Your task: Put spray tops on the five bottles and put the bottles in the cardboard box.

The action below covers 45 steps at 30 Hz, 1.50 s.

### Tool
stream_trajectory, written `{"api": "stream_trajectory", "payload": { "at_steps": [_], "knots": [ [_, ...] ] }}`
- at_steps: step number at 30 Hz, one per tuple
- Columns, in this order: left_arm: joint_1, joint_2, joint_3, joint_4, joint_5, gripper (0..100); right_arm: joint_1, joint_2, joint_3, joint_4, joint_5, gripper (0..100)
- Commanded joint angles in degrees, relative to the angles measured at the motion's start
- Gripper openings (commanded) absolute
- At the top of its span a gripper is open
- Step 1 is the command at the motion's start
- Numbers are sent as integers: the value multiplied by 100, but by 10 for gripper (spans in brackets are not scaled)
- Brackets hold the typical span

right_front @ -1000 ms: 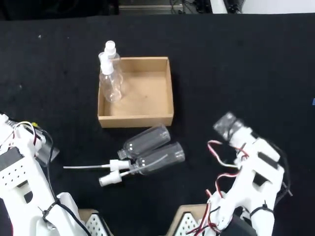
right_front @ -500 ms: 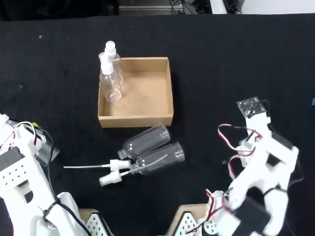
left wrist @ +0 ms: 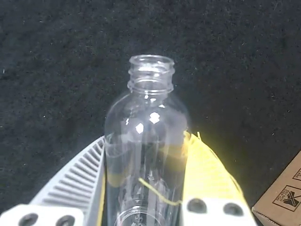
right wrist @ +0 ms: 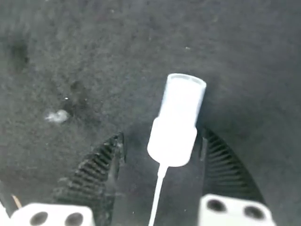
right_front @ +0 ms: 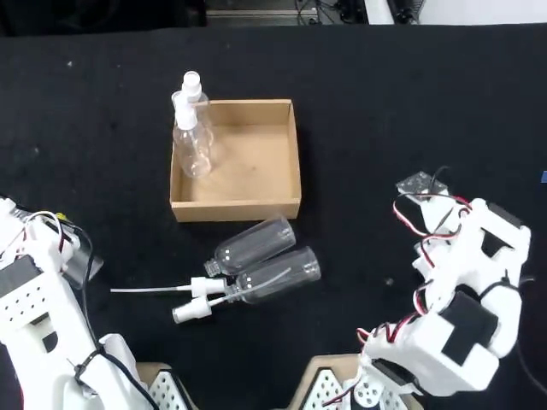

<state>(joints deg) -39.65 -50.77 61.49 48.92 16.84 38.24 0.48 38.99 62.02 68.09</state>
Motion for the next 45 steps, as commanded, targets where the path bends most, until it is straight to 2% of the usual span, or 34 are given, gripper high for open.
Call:
{"api": "stream_trajectory", "payload": {
  "at_steps": [1,6,12,17,20,23,28,33,37,41,45],
  "knots": [
    [-154,-149,-75,-97,9,29,-79,92,-295,-97,-79,173],
    [-127,-149,-75,-88,9,29,-79,-136,-321,-246,-695,15],
    [-101,-149,-92,-97,9,29,-273,-1262,-567,185,-1240,11],
    [145,-149,-119,-70,-79,29,-774,-2484,-629,563,-2295,11],
    [497,-158,-119,-70,-571,29,-1231,-3319,-831,879,-3156,11],
    [646,-475,-66,-44,-756,29,-1697,-4101,-1288,1187,-4070,11],
    [901,-1767,242,290,-765,29,-2673,-4875,-2123,1354,-5345,11],
    [1534,-3262,813,290,-800,29,-3991,-4945,-2914,1099,-6558,11],
    [1886,-4387,1244,308,-1125,29,-4914,-4954,-3240,571,-7138,11],
    [2237,-5407,1710,299,-1415,29,-5530,-4945,-3266,-79,-7490,11],
    [2563,-5292,1701,290,-1407,30,-6127,-4945,-3266,-809,-7771,11]
  ]
}}
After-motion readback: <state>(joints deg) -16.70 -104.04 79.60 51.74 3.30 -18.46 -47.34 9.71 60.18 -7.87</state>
